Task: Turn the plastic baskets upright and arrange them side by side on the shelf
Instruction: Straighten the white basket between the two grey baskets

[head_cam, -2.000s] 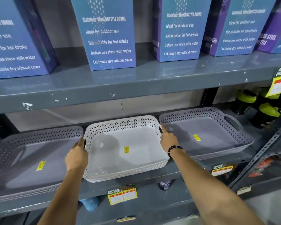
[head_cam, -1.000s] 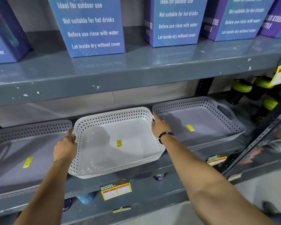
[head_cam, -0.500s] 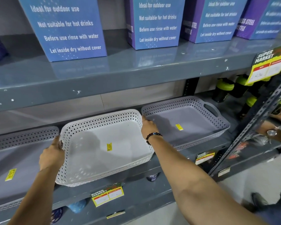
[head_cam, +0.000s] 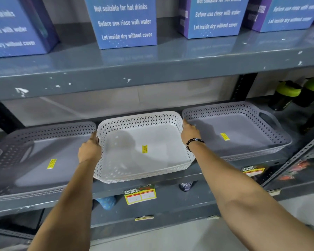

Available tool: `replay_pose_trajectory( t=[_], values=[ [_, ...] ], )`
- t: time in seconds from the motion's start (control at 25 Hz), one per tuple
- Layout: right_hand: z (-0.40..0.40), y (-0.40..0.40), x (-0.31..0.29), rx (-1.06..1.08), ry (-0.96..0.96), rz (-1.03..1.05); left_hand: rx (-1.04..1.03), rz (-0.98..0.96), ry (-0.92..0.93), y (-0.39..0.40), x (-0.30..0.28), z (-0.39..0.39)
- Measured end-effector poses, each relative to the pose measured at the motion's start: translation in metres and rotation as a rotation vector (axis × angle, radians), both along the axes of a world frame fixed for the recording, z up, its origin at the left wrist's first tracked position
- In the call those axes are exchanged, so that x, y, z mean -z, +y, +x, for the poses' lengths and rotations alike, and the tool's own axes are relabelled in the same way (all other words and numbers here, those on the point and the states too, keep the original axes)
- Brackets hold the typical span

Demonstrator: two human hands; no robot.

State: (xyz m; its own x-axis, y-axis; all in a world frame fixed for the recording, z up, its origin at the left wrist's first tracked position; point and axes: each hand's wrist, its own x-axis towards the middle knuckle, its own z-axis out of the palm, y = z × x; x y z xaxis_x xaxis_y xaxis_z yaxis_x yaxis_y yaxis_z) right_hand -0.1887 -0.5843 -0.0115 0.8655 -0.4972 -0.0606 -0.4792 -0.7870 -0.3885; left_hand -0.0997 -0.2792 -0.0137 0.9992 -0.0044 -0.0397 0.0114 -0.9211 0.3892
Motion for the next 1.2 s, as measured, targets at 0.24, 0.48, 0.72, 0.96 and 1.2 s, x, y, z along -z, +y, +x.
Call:
replay_pose_trajectory(
  t=[0.24,0.48,0.72,0.96,1.2],
  values=[
    [0.002,-0.005,0.012,-0.001,-0.029,0.005,-0.025,-0.042,0.017,0.003,-0.005,-0.009],
    [0.004,-0.008,0.019,0.017,-0.027,-0.019,-0.014,-0.045,0.027,0.004,-0.011,-0.016],
    [-0.005,0.002,0.009,0.006,-0.025,-0.023,-0.005,-0.013,0.033,0.008,-0.004,-0.013],
    [-0.009,0.005,0.003,0.001,0.009,-0.029,0.009,-0.024,0.020,0.005,-0.003,-0.015],
    [-0.015,0.006,-0.003,0.017,-0.001,0.023,-0.002,-0.027,-0.006,0.005,-0.001,-0.015]
  ],
)
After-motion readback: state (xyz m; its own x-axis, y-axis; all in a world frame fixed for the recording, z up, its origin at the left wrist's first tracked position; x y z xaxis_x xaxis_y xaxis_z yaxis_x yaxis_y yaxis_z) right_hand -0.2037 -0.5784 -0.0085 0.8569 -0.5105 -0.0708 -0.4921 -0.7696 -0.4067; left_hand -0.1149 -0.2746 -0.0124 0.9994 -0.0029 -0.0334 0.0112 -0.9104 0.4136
